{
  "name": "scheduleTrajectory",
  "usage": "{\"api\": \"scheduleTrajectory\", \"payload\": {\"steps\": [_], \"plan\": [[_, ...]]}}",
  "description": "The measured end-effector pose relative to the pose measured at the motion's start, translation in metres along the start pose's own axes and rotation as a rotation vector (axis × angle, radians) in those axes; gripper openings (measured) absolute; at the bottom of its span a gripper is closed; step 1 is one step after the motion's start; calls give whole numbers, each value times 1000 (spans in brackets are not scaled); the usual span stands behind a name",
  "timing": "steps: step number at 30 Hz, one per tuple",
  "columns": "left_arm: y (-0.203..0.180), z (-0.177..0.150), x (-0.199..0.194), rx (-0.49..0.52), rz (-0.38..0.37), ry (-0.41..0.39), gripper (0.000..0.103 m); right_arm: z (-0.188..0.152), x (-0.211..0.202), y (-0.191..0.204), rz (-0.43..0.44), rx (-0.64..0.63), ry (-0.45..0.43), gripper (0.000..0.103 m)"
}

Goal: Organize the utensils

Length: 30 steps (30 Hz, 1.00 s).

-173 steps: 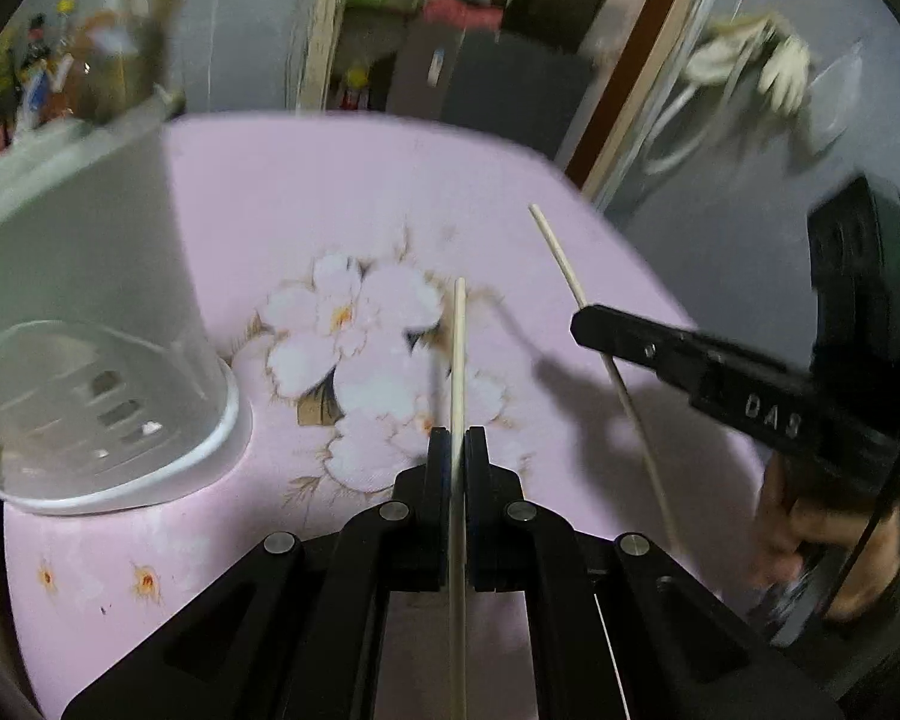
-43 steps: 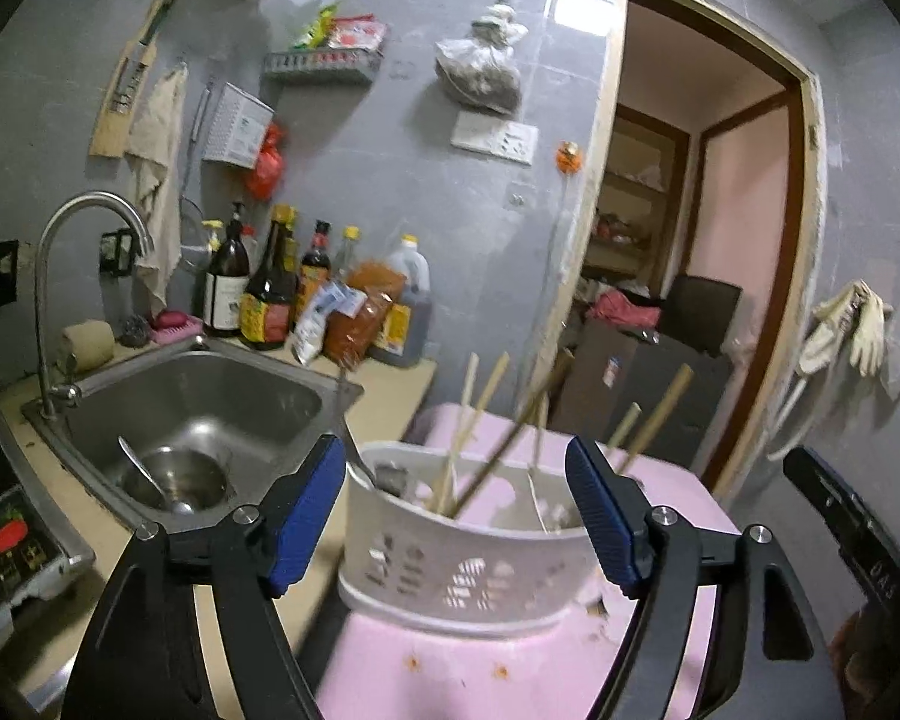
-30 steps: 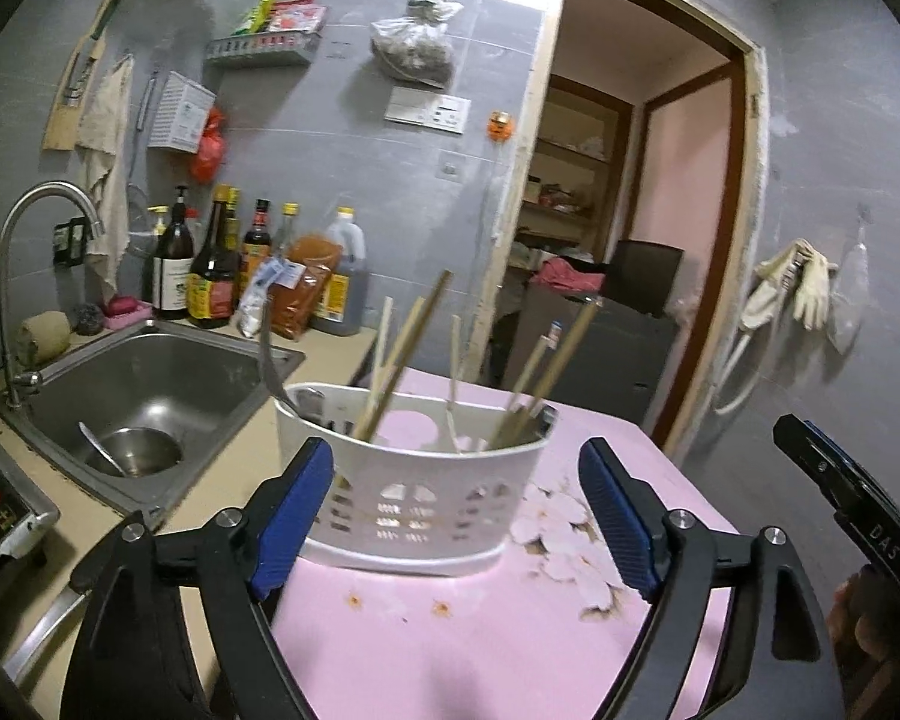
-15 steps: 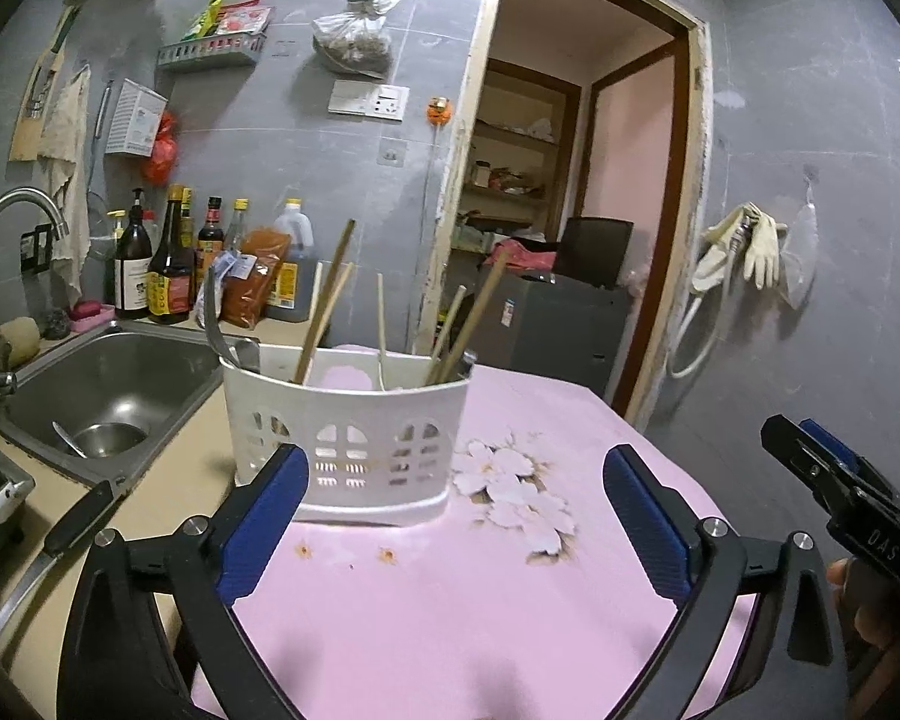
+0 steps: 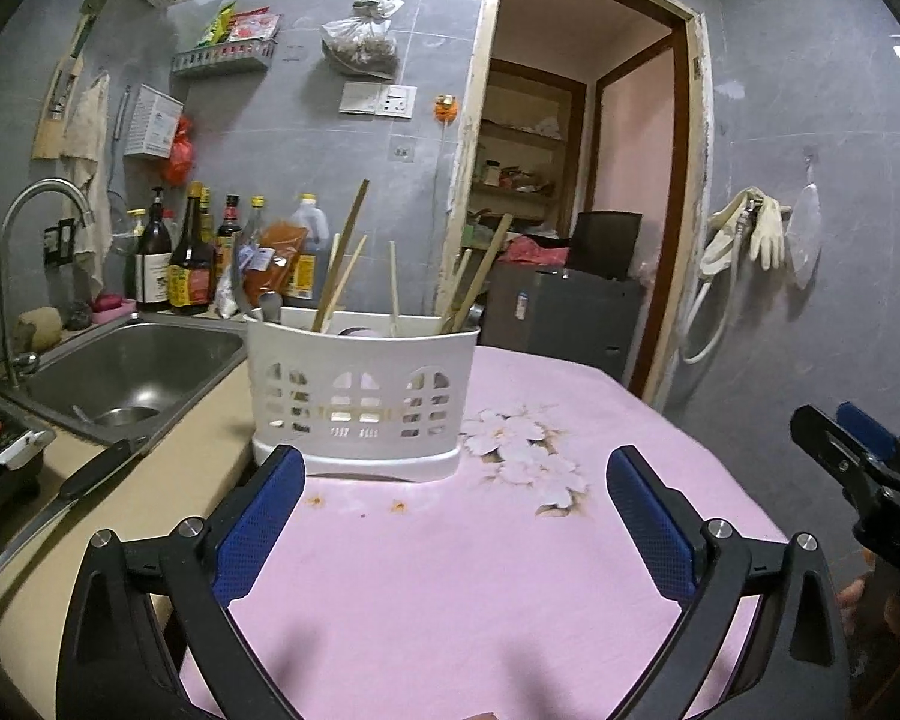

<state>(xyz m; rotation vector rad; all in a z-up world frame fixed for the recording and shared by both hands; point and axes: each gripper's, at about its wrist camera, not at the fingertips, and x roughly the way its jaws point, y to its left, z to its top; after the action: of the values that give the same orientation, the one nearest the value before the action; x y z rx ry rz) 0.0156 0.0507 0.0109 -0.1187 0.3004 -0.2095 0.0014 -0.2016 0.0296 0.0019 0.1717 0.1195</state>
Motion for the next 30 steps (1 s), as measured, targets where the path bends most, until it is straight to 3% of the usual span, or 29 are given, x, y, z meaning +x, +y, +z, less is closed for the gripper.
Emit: {"api": "scheduleTrajectory", "payload": {"steps": [10,30], "plan": [[2,-7,-3,16,55,-21,99,-8,0,-6,-28,10,10,103],[3,-9,-2,8,48,-14,99,-8,3,-7,-21,12,19,103]]}}
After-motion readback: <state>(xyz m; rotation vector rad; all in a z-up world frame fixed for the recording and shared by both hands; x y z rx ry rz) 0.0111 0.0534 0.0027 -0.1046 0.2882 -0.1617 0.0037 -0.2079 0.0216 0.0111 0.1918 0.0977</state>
